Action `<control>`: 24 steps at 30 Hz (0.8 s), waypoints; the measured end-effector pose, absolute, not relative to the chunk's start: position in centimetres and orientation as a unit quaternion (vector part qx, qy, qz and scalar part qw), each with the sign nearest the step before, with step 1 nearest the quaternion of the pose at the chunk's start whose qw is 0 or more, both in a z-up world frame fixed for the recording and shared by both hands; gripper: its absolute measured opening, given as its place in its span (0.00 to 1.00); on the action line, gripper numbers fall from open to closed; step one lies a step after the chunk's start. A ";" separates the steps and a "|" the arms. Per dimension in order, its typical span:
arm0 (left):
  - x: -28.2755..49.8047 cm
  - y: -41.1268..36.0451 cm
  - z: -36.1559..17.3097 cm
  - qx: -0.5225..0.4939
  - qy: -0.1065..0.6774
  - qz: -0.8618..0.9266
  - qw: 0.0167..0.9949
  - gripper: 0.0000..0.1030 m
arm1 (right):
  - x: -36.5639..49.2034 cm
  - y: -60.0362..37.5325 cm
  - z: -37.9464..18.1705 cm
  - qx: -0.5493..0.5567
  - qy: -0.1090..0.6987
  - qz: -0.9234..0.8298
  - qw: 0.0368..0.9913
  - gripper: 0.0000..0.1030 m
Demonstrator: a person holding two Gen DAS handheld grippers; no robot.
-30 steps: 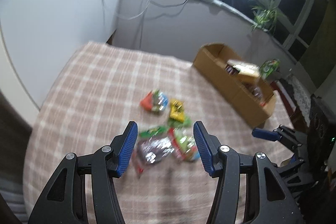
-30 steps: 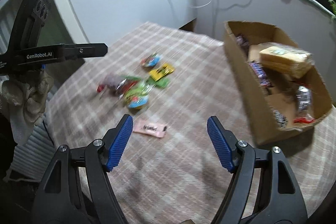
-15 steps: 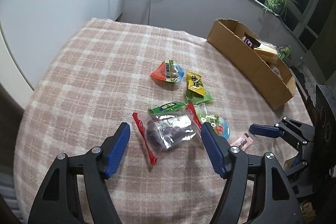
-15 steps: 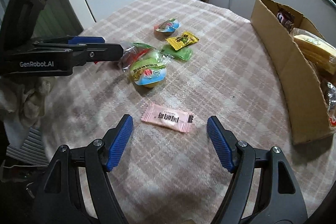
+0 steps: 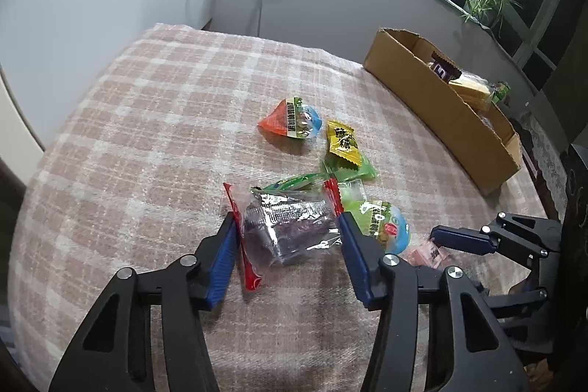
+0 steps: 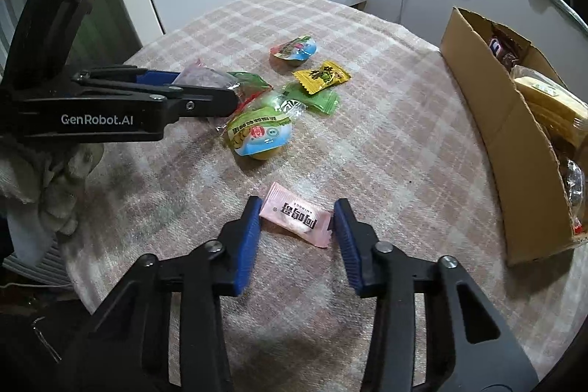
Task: Organize snacks
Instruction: 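Grasp the pink candy with the right tool while the left tool grasps the clear purple candy bag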
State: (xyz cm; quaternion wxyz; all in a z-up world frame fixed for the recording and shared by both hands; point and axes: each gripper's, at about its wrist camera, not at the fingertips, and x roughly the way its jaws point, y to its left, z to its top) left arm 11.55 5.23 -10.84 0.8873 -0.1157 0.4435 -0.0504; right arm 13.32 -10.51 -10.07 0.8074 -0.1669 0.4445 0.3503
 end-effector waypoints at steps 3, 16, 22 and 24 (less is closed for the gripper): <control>11.2 5.3 -10.8 -0.114 0.439 -0.048 0.890 0.50 | 13.4 -10.8 -10.1 -0.162 0.445 0.350 0.808 0.36; 9.6 6.8 -10.0 -0.129 0.428 -0.035 0.894 0.49 | 13.3 -11.7 -9.2 -0.139 0.438 0.355 0.814 0.21; 9.3 6.9 -9.7 -0.131 0.424 -0.033 0.895 0.49 | 13.6 -12.9 -8.5 -0.129 0.433 0.335 0.826 0.08; 9.3 6.9 -9.7 -0.131 0.423 -0.033 0.896 0.49 | 14.3 -13.9 -8.4 -0.114 0.440 0.329 0.828 0.07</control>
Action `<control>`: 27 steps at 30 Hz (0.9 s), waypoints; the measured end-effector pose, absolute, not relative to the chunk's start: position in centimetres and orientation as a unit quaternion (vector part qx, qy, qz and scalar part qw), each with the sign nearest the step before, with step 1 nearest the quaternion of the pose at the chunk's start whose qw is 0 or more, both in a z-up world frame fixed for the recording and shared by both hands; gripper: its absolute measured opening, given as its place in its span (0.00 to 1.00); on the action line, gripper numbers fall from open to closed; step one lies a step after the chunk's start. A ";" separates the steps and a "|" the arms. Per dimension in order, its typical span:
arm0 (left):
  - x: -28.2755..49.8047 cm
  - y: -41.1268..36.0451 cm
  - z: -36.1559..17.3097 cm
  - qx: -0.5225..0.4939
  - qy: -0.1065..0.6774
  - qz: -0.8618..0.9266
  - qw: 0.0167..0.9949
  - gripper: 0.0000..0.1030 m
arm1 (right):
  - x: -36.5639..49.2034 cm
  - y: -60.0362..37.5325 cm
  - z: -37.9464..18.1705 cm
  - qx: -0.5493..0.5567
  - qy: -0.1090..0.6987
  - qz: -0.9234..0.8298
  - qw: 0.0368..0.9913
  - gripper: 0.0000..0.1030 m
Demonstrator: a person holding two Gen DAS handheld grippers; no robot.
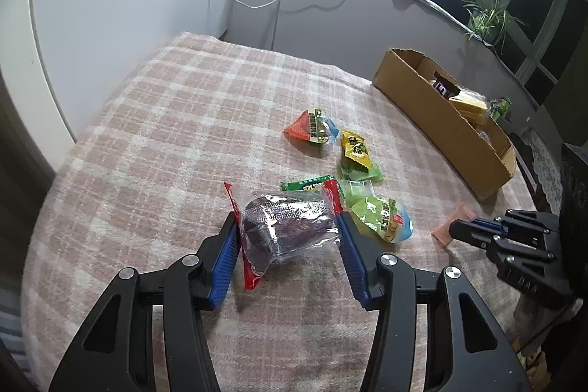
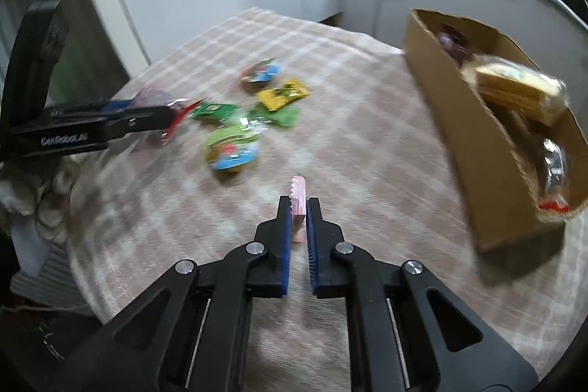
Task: Organize snacks
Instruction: 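Grasp the pink candy with the right tool while the left tool grasps the clear purple candy bag, then carry the pink candy and purple bag into the box and open both tools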
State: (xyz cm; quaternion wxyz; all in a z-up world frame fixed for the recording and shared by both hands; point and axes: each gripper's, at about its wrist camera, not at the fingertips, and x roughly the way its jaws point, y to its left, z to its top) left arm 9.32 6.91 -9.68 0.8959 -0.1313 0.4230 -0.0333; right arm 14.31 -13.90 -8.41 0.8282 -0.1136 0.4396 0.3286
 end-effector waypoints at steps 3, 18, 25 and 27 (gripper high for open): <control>9.5 6.8 -9.6 -0.134 0.420 -0.033 0.897 0.49 | 15.1 -14.9 -8.5 -0.088 0.446 0.327 0.828 0.07; 9.3 5.5 -6.2 -0.136 0.389 -0.055 0.910 0.49 | 15.6 -17.7 -5.8 -0.040 0.418 0.321 0.849 0.05; 10.7 3.5 -5.1 -0.135 0.377 -0.082 0.912 0.49 | 16.3 -20.4 -4.0 -0.017 0.401 0.302 0.865 0.05; 11.2 2.8 -4.9 -0.136 0.376 -0.089 0.912 0.49 | 16.6 -21.2 -3.6 -0.010 0.396 0.297 0.869 0.05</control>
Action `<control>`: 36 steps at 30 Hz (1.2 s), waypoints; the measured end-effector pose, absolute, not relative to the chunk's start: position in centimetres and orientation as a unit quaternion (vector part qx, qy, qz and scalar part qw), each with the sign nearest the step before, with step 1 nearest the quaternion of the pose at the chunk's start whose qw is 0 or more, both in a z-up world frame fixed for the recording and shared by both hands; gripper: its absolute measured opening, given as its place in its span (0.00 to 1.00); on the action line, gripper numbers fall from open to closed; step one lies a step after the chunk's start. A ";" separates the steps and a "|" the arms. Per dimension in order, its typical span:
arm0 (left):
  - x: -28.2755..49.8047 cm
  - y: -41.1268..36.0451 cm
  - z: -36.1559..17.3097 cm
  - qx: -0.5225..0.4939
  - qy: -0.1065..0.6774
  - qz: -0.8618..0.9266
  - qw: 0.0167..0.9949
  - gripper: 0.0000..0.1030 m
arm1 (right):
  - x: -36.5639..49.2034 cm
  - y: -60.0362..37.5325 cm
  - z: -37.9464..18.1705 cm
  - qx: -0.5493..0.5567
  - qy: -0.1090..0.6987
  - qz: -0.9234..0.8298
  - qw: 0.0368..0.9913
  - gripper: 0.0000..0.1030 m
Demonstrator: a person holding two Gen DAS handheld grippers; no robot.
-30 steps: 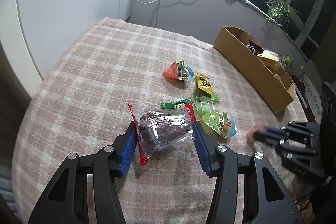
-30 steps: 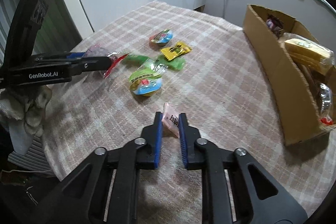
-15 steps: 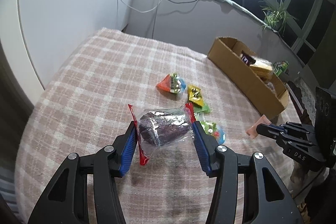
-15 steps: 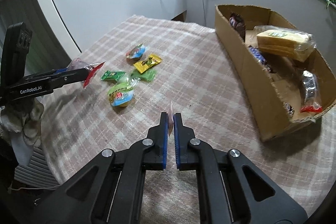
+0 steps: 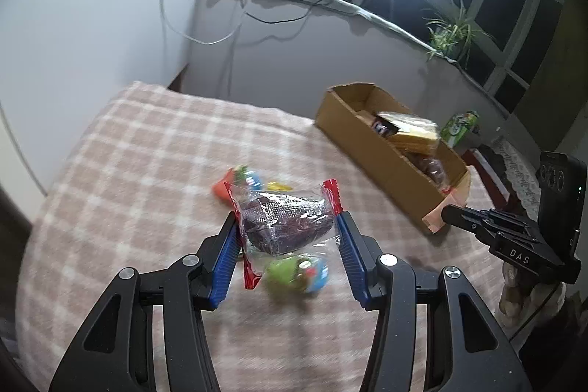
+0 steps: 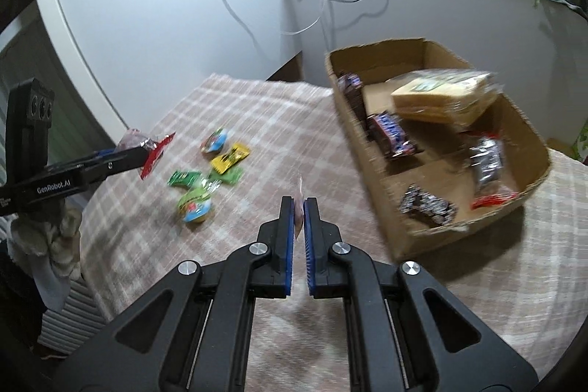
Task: Organize snacks
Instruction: 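Carry the pink candy and purple bag into the box and open both tools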
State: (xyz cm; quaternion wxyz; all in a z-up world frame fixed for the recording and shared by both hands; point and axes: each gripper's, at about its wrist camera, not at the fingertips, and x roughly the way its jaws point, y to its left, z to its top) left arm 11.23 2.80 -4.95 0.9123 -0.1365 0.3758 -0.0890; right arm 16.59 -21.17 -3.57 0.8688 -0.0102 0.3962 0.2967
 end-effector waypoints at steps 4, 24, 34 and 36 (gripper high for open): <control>12.5 1.1 -4.7 -0.135 0.373 -0.105 0.912 0.49 | 17.4 -23.1 -2.8 0.013 0.391 0.289 0.874 0.05; 19.1 -8.0 -3.4 -0.110 0.368 -0.191 0.903 0.49 | 21.7 -29.1 -1.5 0.047 0.369 0.238 0.897 0.05; 20.9 -11.9 -3.7 -0.094 0.376 -0.215 0.896 0.49 | 23.6 -30.9 -2.4 0.046 0.375 0.214 0.901 0.05; 21.1 -12.7 -3.7 -0.092 0.377 -0.219 0.895 0.49 | 23.9 -31.1 -2.6 0.047 0.376 0.209 0.902 0.05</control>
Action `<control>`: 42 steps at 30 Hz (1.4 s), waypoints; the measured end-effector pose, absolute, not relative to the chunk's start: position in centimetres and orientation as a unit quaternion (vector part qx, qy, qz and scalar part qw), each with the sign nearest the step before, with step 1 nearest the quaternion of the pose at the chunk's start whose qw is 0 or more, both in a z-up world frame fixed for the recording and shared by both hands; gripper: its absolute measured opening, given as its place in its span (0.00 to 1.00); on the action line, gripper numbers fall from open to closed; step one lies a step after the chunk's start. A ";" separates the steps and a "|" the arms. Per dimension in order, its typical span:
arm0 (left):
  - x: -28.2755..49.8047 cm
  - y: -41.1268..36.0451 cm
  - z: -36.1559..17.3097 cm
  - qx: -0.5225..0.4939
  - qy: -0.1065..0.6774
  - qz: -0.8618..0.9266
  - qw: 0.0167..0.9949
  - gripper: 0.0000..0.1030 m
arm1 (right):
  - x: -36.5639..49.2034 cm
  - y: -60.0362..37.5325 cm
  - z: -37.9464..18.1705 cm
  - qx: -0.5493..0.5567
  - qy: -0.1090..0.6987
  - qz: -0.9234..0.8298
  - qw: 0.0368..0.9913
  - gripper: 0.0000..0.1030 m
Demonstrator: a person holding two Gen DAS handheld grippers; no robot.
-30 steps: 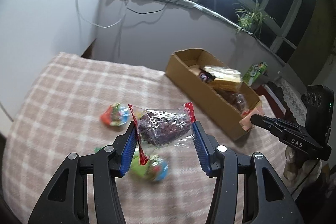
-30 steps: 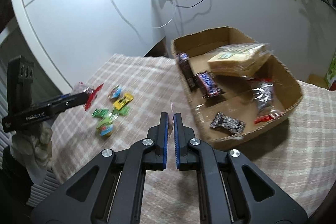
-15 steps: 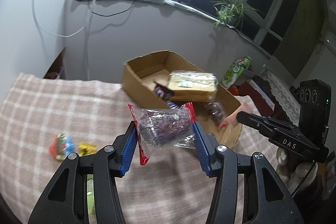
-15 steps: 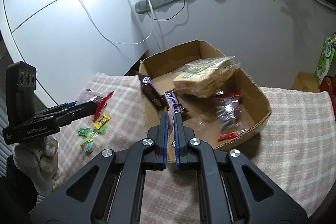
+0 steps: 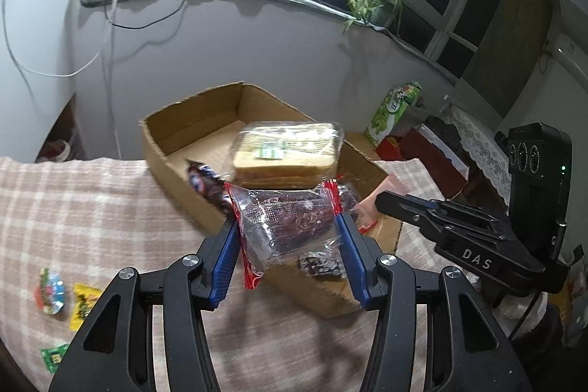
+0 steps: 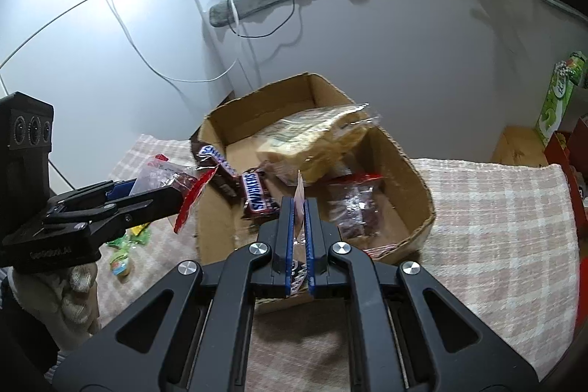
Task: Organize snacks
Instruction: 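Carry the pink candy and purple bag into the box and open both tools, then grasp the round green jelly cup with the right tool while the left tool grasps a green stick candy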
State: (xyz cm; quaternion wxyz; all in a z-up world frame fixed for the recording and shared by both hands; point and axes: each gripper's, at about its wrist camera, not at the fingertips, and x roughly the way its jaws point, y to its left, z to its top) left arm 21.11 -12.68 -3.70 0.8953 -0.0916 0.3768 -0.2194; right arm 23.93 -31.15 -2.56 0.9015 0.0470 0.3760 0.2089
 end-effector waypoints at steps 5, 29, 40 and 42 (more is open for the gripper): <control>21.7 -14.3 -3.9 -0.081 0.381 -0.228 0.892 0.50 | 24.5 -31.8 -2.9 0.049 0.378 0.199 0.903 0.05; 20.3 -12.5 -3.5 -0.088 0.381 -0.214 0.895 0.56 | 23.2 -32.6 -2.3 0.069 0.359 0.170 0.915 0.72; 15.3 -5.4 -3.1 -0.100 0.371 -0.162 0.909 0.56 | 19.5 -31.3 -2.6 0.077 0.348 0.180 0.917 0.73; 14.2 -3.4 -3.3 -0.104 0.373 -0.147 0.910 0.56 | 18.8 -30.8 -2.7 0.075 0.351 0.192 0.913 0.72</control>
